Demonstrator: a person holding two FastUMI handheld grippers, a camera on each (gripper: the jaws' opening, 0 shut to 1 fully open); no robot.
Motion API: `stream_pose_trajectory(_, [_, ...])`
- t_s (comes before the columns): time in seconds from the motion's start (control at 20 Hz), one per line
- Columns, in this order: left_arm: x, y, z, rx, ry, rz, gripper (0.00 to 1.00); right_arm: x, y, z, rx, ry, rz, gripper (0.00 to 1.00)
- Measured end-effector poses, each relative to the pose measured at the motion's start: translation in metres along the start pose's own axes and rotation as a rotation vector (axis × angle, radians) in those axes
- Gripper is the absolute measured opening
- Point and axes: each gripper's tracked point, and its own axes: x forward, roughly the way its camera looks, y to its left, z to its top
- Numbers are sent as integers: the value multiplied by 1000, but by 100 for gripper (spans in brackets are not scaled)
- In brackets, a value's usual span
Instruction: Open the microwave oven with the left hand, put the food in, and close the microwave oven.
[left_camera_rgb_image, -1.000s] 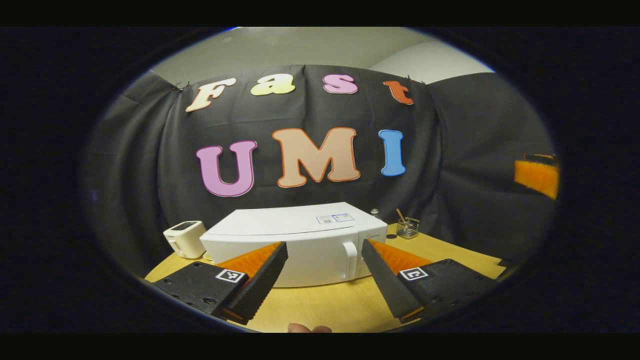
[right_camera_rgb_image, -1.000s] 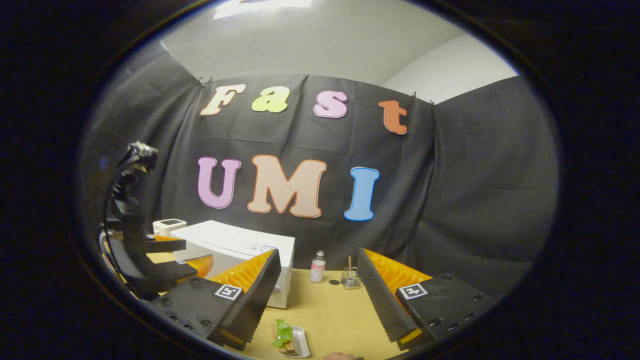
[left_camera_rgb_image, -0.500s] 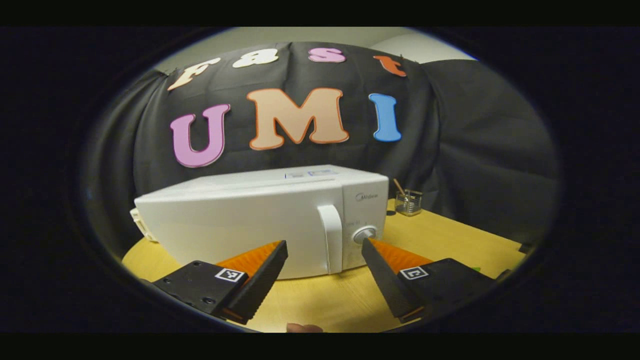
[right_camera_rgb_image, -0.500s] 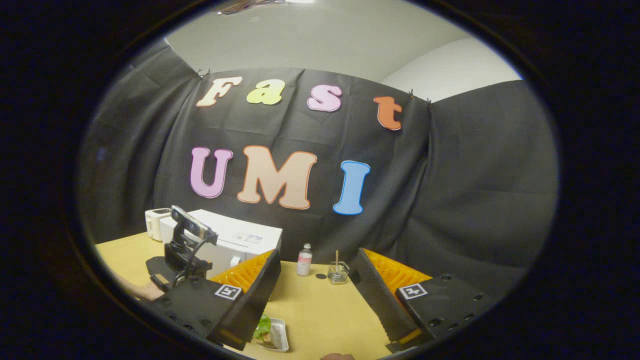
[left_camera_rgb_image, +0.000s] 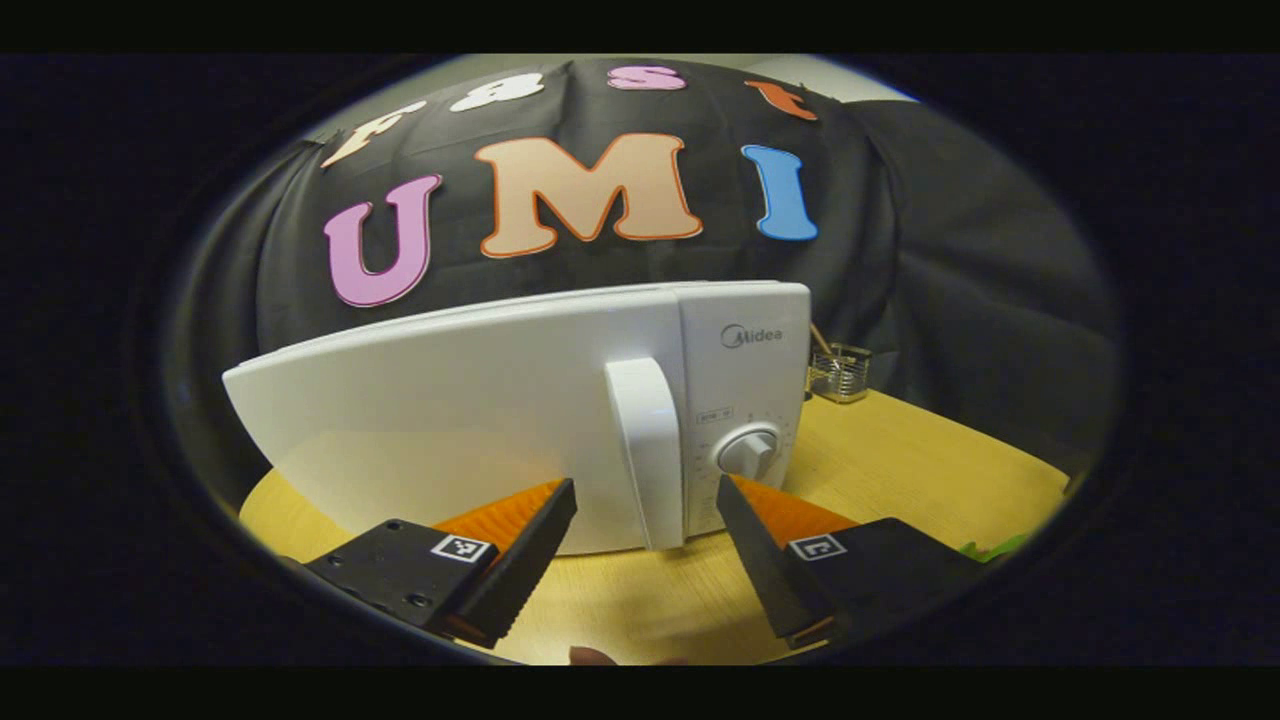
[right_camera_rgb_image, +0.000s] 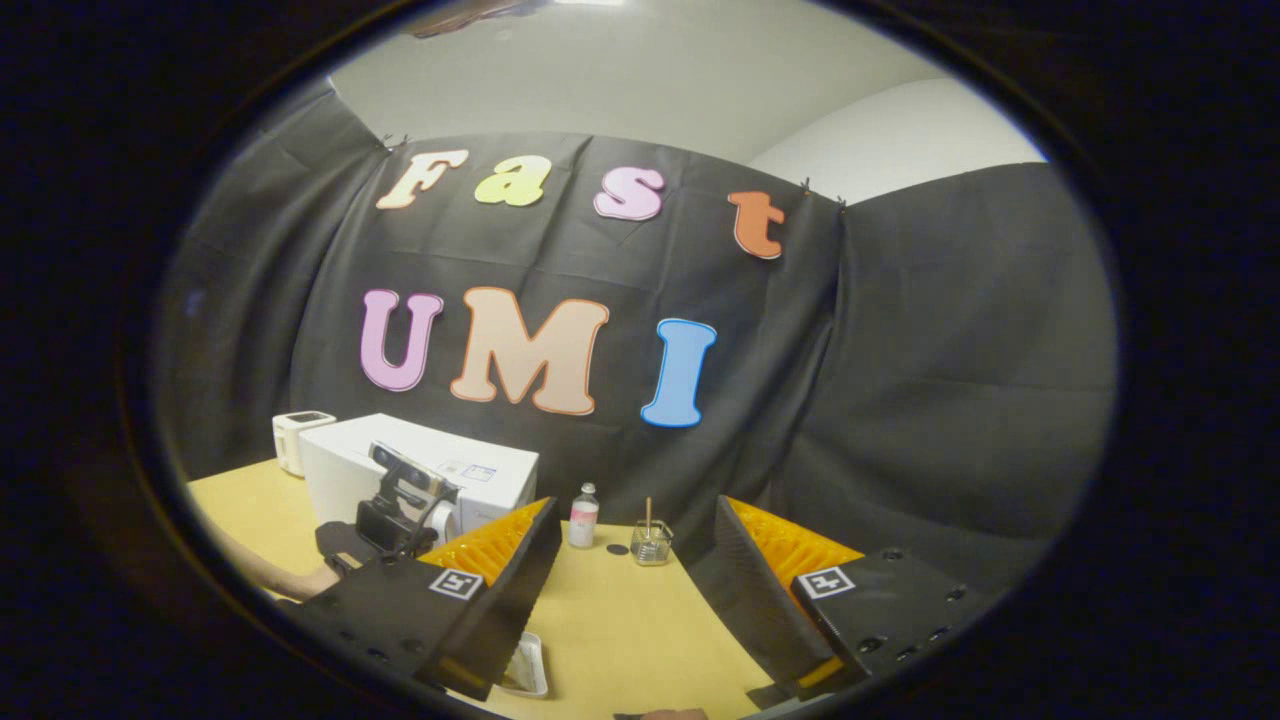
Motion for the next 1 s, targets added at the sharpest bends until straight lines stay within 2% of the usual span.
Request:
stream_pose_trajectory(0.05, [2, -5, -1, 9, 8, -17, 89, 1, 1, -2, 5, 7, 0, 96])
stream_pose_trajectory(0.1, [4, -7, -3, 18, 16, -26, 81, 0, 3, -4, 11, 12, 2, 97])
stream_pose_trajectory(0.15, [5, -9, -5, 23, 23, -37, 77, 0, 4, -4, 13, 12, 3, 96])
stream_pose_trajectory(0.35, [6, -9, -4, 21, 16, -36, 69, -2, 6, -1, 11, 11, 6, 97])
stream_pose_trajectory(0.45, [9, 3, -5, 25, 13, 5, 56, -3, 10, -2, 13, 15, 8, 97])
stream_pose_trajectory(0.55, [8, -4, -7, -26, 18, -35, 32, -3, 13, -2, 13, 18, 13, 97])
stream_pose_trajectory(0.65, [6, -3, -9, -47, 25, -44, 15, -2, 18, -2, 22, 21, 22, 96])
stream_pose_trajectory(0.7, [6, -5, -6, -39, 18, -47, 14, -2, 21, -2, 28, 22, 26, 97])
stream_pose_trajectory(0.8, [5, -5, -14, -6, 82, -67, 12, -3, 27, 2, 39, 13, 31, 97])
stream_pose_trajectory(1.0, [4, -6, -14, 0, 90, -97, 14, -1, 40, 9, 46, -13, 54, 97])
